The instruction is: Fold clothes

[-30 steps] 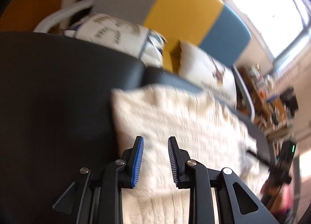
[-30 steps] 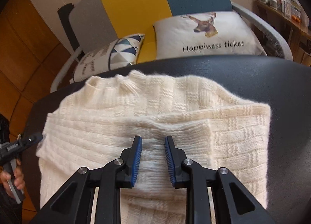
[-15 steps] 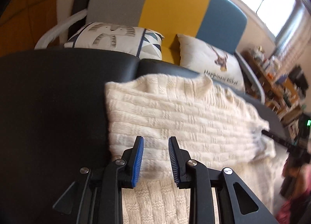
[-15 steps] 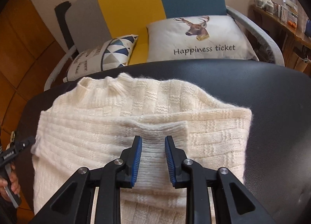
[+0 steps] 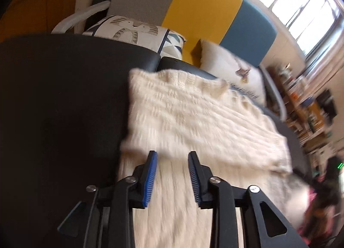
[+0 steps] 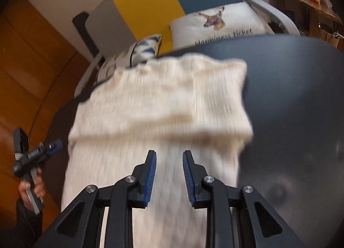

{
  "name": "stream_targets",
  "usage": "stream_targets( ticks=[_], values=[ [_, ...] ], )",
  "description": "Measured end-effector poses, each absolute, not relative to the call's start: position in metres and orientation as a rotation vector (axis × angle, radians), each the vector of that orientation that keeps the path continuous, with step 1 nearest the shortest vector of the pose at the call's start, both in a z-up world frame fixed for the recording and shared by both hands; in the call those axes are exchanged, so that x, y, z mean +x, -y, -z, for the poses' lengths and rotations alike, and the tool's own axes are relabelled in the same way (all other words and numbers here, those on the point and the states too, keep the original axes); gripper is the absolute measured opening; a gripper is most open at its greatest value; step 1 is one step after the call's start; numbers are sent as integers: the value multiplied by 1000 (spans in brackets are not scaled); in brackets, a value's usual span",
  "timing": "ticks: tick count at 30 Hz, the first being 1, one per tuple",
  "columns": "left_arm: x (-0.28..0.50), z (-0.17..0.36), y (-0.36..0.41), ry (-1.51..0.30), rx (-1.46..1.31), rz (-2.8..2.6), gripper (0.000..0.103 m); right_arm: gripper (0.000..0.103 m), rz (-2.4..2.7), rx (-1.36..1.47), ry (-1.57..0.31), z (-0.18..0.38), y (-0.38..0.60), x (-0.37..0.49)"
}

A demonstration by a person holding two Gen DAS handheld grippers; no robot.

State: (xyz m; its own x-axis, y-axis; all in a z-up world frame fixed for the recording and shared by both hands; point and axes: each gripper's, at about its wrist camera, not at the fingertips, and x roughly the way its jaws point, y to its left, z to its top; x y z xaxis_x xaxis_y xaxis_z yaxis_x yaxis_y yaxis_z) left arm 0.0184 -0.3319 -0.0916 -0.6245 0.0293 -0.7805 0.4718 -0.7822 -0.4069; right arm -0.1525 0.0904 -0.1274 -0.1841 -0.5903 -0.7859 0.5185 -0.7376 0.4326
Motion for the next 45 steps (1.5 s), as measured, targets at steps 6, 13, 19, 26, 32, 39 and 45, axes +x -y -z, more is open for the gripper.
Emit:
stream_targets(
  ticks=[6,13,19,26,32,39,45],
  values=[
    [106,111,323,-1006,1199,2366,33,25,1962,1502,-14,167,-123,-94],
    [170,112,307,-950,1217,2373,33,27,1997,1457,171,151,-146,-73],
    [203,116,298,-924,1266,2395,37,27,1974,1459,171,160,-138,-42],
    [227,137,286,-1104,1300,2404,40,28,1921,1461,288,162,-160,-29],
    [236,149,268,-1045,1335,2410,41,28,1986,1446,270,149,-185,-15],
    [213,118,233,-495,1365,2373,43,32,1831,1233,-121,97,-68,29],
    [218,115,253,-662,1332,2336,53,36,1785,1210,-30,82,-77,25]
  ],
)
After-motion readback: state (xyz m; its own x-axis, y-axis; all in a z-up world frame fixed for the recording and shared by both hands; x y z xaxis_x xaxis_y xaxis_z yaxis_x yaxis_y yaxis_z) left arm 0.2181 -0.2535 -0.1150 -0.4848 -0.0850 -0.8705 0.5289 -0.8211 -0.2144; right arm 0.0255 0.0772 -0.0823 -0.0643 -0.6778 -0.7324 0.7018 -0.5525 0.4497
